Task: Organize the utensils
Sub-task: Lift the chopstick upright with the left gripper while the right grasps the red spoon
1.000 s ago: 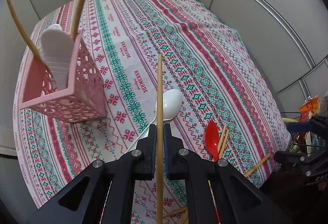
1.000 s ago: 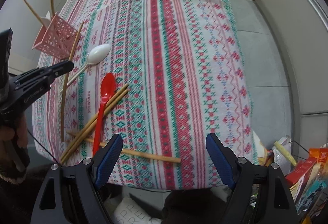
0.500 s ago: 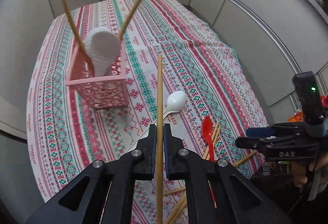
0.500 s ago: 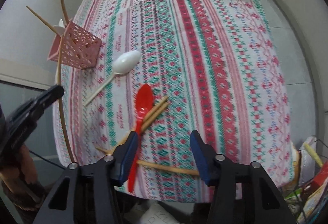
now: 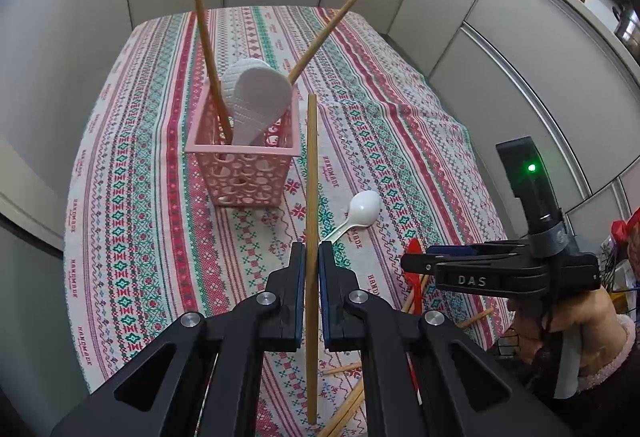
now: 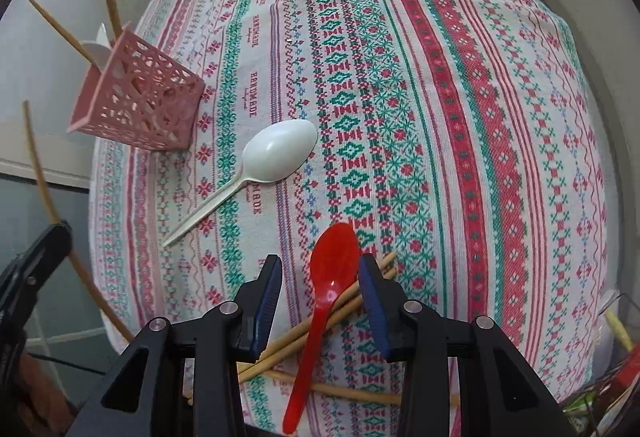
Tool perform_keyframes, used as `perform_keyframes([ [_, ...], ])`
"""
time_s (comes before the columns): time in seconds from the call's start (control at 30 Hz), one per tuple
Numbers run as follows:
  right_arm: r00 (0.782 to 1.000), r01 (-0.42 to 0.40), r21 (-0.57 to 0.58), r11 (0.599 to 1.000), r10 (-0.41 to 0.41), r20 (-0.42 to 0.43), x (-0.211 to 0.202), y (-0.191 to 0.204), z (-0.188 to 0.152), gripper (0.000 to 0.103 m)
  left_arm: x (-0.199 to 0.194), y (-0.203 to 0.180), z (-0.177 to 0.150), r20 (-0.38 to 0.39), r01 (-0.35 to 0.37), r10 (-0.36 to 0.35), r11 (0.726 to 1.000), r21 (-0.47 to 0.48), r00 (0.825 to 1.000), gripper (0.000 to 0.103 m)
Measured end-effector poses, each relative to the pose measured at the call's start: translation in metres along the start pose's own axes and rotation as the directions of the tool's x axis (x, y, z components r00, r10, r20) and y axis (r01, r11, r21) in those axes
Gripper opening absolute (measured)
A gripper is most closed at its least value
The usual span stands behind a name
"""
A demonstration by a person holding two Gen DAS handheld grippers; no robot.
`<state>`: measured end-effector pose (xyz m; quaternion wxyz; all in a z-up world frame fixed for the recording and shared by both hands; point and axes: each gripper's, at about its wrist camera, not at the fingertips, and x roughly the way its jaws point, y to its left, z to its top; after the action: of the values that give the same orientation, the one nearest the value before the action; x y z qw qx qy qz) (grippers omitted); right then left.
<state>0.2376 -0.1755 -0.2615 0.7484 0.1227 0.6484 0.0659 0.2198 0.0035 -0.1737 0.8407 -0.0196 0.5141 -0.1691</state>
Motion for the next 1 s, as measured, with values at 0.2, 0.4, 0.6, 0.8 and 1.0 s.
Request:
perform_keyframes([
  [0.2,0.997,0.073,-0.022,0.997,-0.074,-0.018,0.024,0.013,0.007,0.037,-0.001,0.006,0.000,0.003,-0.004,0.004,1.000,-0.010,1.000,0.006],
  [0.4,0.995,0.097,-0.036,0.995,-0.098,-0.019,0.035,0.023,0.009,0.032,-0.001,0.008,0.000,0.003,-0.007,0.007,1.000,-0.015,1.000,0.006],
  [0.6,0.997,0.075,-0.028,0.997,-0.075,-0.014,0.022,0.003,0.004,0.029,-0.001,0.008,0.000,0.017,-0.029,0.029,0.999,-0.019,0.999,0.006],
  [0.8,0.999,0.049,-0.030,0.998,-0.049,0.009,0.008,-0.006,0.004,0.029,-0.010,0.012,0.003,0.056,-0.030,0.033,0.998,-0.050,0.998,0.006],
  [1.0,0.995,-0.014,-0.029,0.999,0.016,0.096,-0.030,-0.008,0.002,0.028,-0.030,0.016,0.007,0.128,-0.020,0.030,0.997,-0.080,0.991,0.006],
])
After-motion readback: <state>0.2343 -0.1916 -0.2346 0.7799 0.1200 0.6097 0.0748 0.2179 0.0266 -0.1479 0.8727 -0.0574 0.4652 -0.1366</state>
